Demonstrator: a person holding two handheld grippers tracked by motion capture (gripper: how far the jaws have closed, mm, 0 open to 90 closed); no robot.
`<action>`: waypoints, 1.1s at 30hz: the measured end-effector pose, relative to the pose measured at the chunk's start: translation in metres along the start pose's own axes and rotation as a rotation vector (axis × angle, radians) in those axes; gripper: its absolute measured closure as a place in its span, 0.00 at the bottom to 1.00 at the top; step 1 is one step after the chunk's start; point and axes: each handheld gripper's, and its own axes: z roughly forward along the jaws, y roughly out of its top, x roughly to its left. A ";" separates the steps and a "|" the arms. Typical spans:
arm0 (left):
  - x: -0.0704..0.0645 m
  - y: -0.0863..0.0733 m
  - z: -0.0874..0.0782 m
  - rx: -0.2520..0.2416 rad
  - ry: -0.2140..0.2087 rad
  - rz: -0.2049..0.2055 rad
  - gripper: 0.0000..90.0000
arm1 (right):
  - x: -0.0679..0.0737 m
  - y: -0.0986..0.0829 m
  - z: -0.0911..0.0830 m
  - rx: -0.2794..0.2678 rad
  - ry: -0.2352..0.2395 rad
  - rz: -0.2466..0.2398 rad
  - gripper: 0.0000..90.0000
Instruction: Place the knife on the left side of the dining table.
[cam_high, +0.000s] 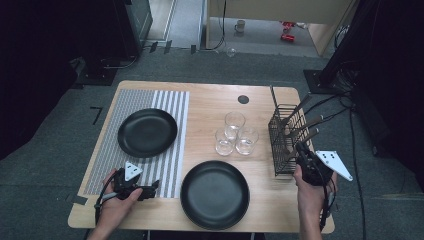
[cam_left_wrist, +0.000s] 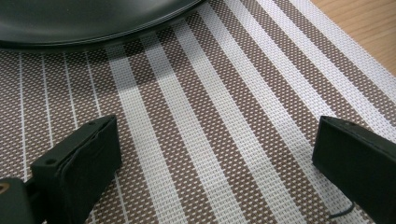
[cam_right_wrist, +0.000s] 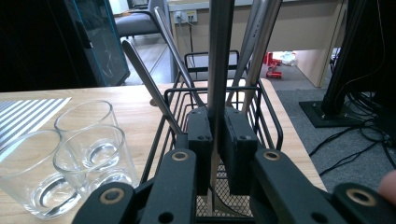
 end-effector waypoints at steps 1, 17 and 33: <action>0.000 0.000 0.000 0.000 0.000 0.000 0.01 | 0.000 0.000 0.000 0.001 -0.001 0.001 0.93; 0.000 0.000 0.000 0.000 0.000 0.000 0.01 | -0.003 0.005 -0.003 0.025 -0.003 0.016 0.93; 0.000 0.000 0.000 0.000 0.000 0.000 0.01 | -0.001 0.034 -0.024 -0.048 0.008 -0.006 0.93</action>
